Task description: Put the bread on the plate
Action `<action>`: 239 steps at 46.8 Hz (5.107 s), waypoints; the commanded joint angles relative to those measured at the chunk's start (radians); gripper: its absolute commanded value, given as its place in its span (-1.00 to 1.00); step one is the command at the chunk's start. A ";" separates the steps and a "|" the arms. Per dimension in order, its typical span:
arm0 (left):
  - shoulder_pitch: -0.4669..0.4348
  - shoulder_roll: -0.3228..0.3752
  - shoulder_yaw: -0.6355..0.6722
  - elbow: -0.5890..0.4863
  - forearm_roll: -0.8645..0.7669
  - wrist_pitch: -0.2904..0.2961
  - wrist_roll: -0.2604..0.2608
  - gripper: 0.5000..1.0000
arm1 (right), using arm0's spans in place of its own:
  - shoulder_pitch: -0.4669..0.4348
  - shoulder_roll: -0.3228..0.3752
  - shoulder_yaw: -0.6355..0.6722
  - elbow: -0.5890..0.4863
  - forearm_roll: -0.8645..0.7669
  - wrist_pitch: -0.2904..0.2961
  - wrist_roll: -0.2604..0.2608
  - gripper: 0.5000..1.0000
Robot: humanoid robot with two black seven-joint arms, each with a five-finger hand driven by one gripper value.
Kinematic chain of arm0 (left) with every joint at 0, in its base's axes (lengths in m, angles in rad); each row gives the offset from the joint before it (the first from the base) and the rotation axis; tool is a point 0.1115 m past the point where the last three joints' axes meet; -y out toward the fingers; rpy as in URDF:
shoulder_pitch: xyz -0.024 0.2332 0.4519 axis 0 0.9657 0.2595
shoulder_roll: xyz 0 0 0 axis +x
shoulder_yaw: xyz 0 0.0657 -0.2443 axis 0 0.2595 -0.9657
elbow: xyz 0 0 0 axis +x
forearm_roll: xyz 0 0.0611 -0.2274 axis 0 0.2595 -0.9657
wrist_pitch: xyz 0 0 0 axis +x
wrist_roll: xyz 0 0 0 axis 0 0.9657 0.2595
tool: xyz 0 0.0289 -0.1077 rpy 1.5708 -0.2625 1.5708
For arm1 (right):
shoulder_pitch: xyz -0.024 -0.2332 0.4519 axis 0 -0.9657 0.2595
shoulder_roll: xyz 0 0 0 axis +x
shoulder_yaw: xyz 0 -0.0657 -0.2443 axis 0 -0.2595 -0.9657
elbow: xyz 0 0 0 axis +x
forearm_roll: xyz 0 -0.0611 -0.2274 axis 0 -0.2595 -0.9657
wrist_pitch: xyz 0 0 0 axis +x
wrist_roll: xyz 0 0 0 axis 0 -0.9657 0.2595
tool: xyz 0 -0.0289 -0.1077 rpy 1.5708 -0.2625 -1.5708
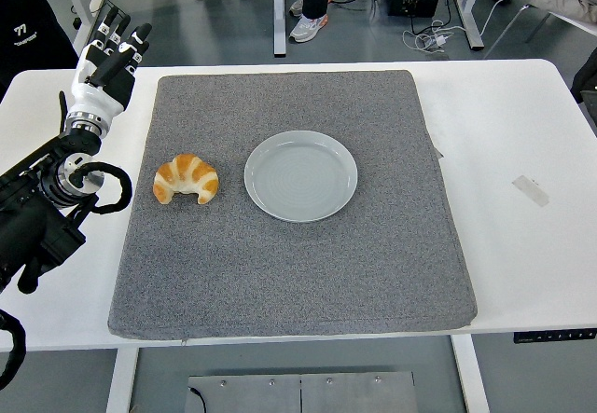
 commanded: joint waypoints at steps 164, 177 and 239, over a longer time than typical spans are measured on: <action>-0.334 0.577 1.098 -0.913 1.049 0.705 0.228 0.89 | 0.000 0.000 0.000 0.000 0.000 0.000 0.000 1.00; -0.319 0.551 1.112 -0.908 1.071 0.757 0.228 0.88 | 0.000 0.000 0.000 0.000 0.000 0.000 0.000 1.00; -0.242 0.386 1.141 -0.692 1.058 0.821 0.223 -0.03 | 0.000 0.000 0.000 0.000 0.000 0.000 0.000 1.00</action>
